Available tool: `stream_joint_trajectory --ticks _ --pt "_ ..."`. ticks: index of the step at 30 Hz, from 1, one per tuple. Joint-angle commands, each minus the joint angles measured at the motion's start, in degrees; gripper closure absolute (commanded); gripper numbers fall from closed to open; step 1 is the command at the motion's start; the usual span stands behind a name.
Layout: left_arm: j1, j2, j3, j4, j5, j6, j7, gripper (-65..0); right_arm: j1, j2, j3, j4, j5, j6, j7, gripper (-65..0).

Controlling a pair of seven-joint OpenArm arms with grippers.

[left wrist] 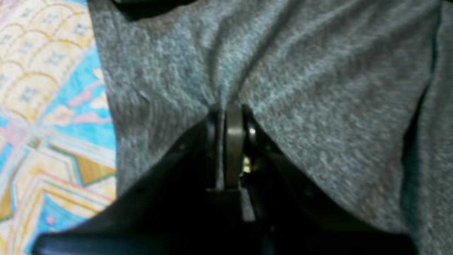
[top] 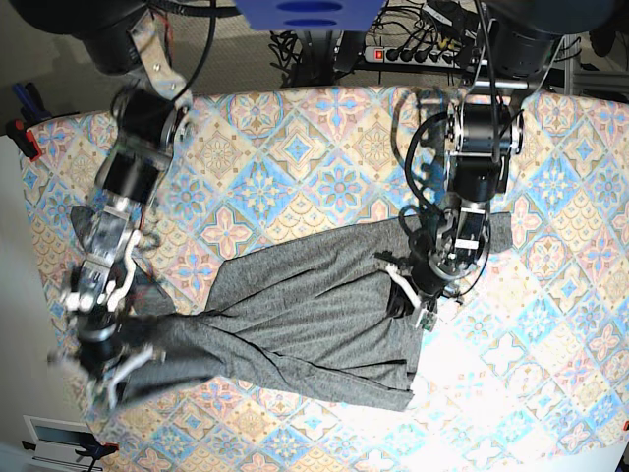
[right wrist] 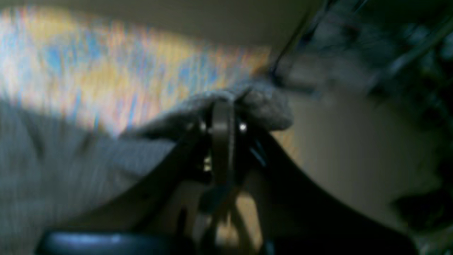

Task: Layout the t-shirt on the table in an organized manner, then fold the t-shirt properly
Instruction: 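Lower the shirt and drag the left gripper across the fabric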

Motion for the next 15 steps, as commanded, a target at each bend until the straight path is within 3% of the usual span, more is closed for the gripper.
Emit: stream_joint_trajectory --ticks 1,4,6,10,15 --pt "5.91 0.44 1.26 -2.79 8.69 -2.43 23.84 -2.9 1.12 0.56 0.22 1.29 0.69 -0.31 1.73 0.0" --pt "10.84 -1.05 1.53 0.82 8.77 -3.05 25.07 -2.4 0.24 0.56 0.31 3.40 0.69 -0.31 1.73 0.0" --pt "16.29 -2.37 1.53 7.76 9.57 -5.33 26.83 -2.4 0.24 0.56 0.31 5.51 0.69 -0.31 1.73 0.0" --pt "30.88 -4.39 1.44 34.05 14.14 -11.97 34.39 -2.6 0.24 0.56 -0.04 9.11 0.69 -0.31 1.64 0.0" --pt "43.89 -7.65 1.44 59.19 19.32 -11.97 41.69 -2.6 0.15 0.56 -0.13 12.28 0.69 -0.31 1.21 0.0"
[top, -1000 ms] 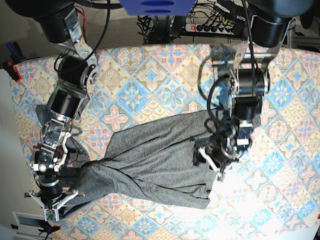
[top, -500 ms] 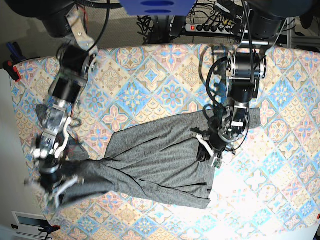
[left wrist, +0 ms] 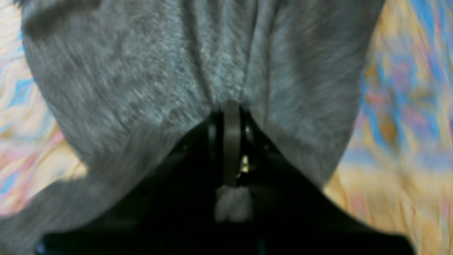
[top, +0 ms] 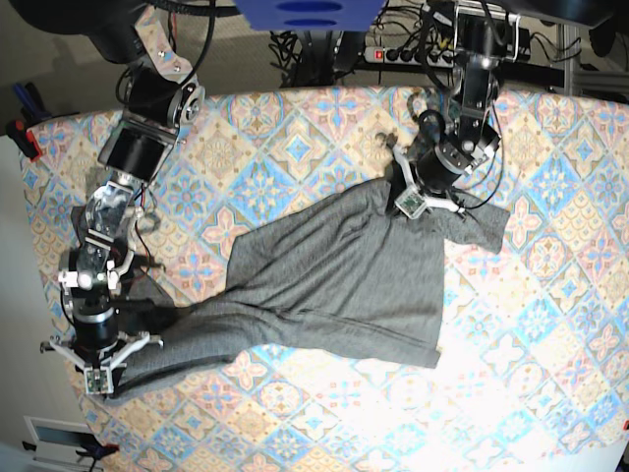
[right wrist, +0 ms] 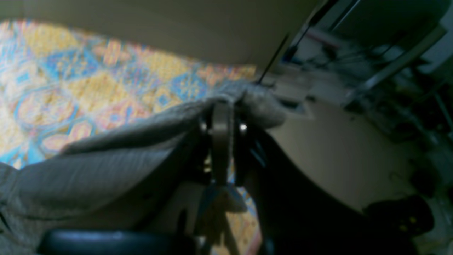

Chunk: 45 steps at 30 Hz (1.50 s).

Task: Layout the t-shirt on the table in an organized manner, then fold the t-shirt properly
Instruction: 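Lower the shirt and drag the left gripper across the fabric, then regrasp the shirt edge with the left gripper and lift it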

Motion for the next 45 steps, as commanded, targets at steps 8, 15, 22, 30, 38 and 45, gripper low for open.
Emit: stream_joint_trajectory --ticks 8,15,22,30,38,45 --pt "15.37 -7.81 -5.50 26.76 2.08 -4.38 26.89 -2.7 -2.81 0.82 -0.09 4.01 0.32 -1.00 2.41 0.0" --pt "6.23 -5.09 -15.26 31.95 -4.42 -4.38 34.19 -4.1 -4.83 0.65 -0.17 6.65 0.32 -1.00 2.41 0.0" --pt "-9.95 0.80 -14.29 31.69 5.07 -4.38 40.60 -19.7 -5.10 0.65 -0.17 7.52 0.32 -1.00 2.41 0.0" --pt "-20.76 3.88 -6.73 23.60 5.86 -4.38 40.60 -40.3 -11.16 0.65 -0.17 9.02 0.32 -1.00 2.41 0.0" --pt "-31.05 10.65 -16.66 1.36 4.72 -4.38 31.99 -47.8 -15.56 0.65 -0.17 11.48 0.32 -1.00 2.41 0.0" --pt "-35.44 12.49 -28.88 -7.96 -5.30 -4.38 30.58 -47.9 -17.49 0.65 -3.43 11.57 0.32 -1.00 2.41 0.0"
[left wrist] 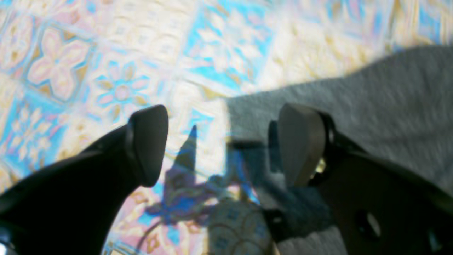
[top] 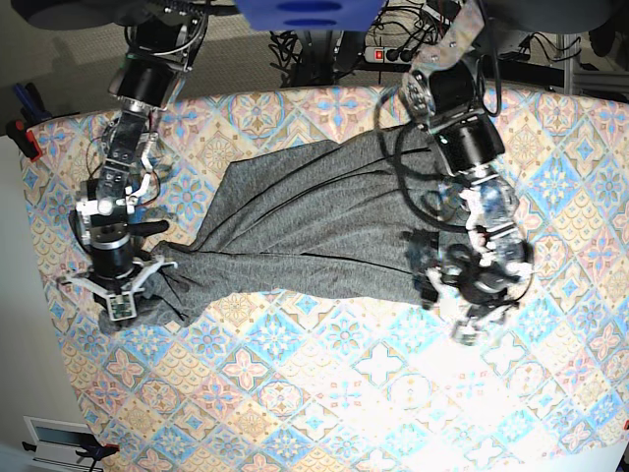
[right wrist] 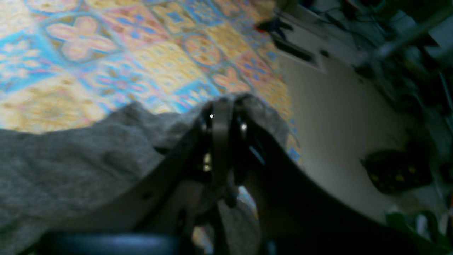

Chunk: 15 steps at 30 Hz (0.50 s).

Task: Layout the t-shirt on the table in an organized manner, then fold the t-shirt properly
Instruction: 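Regrasp the shirt edge with the left gripper and lift it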

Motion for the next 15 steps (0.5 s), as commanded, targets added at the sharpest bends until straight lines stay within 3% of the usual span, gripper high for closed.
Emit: stream_joint_trajectory --ticks 1,7,12,15 --pt "-1.19 -0.40 0.14 0.59 -1.68 0.12 -0.94 -47.9 1.24 0.52 -0.21 1.27 0.38 -0.50 1.62 0.0" --pt "-1.11 -1.81 -0.12 0.32 -3.44 0.12 -1.11 -47.9 1.15 0.52 -0.30 1.27 0.38 -0.50 1.62 0.0" --pt "-0.40 -2.07 -0.21 -0.82 -2.74 0.12 -7.53 -47.9 0.62 0.43 -0.39 1.19 0.38 -0.50 1.62 0.0" --pt "-0.14 -5.15 0.32 -6.27 -3.35 0.12 -10.96 -47.9 -1.13 0.43 -0.39 1.27 0.38 -0.50 1.62 0.0"
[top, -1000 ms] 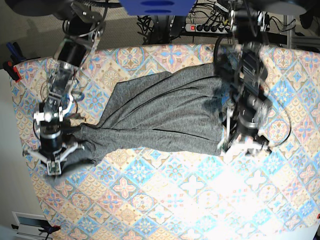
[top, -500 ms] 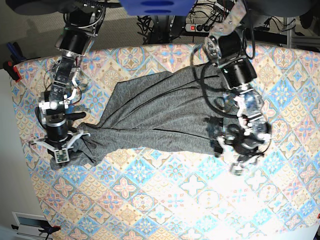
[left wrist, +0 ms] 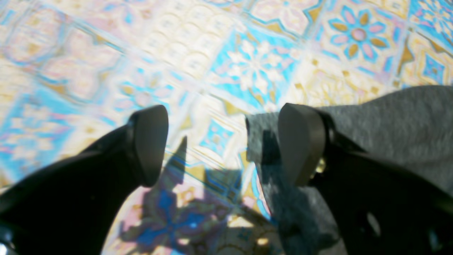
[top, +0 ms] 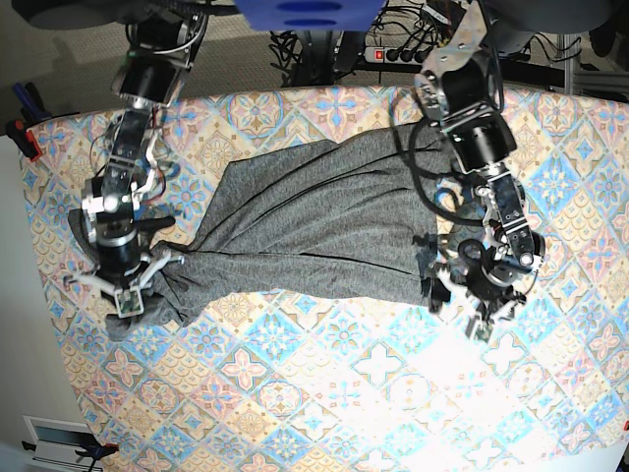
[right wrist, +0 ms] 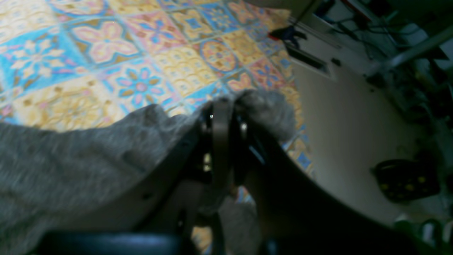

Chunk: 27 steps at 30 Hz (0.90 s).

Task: Layout the t-shirt on the table in an organized manner, then fold the t-shirt properly
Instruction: 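Regrasp the shirt edge with the left gripper and lift it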

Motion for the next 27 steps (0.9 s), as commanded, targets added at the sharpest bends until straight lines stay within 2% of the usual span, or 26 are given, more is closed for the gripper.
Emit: stream_joint_trajectory --ticks 1,4,7,12,19,27 --pt "-1.17 -0.78 -0.03 -1.59 -0.79 0.32 -1.94 -47.9 0.50 0.60 0.18 1.16 -0.03 -0.48 1.01 0.0" --pt "-2.49 -1.57 -0.30 -10.11 -0.62 0.32 -6.42 -47.9 0.24 0.60 0.18 1.16 -0.03 -0.48 1.01 0.0" --pt "-3.72 -1.92 -1.00 -17.59 -0.88 0.32 -7.12 -47.9 0.24 0.60 0.18 1.16 -0.03 -0.48 1.01 0.0" --pt "-3.63 -1.31 -1.53 -19.26 -0.88 0.32 -7.12 -47.9 0.24 0.60 0.18 1.16 -0.03 -0.48 1.01 0.0" --pt "-3.45 3.09 2.52 -20.84 -0.79 0.32 -7.30 -47.9 0.24 -0.19 -1.49 1.43 -0.03 -0.48 1.01 0.0" --pt "-5.39 3.35 2.61 -34.64 -0.79 0.32 -13.81 -46.1 0.24 -0.36 -4.92 6.70 -0.03 -0.48 1.01 0.0"
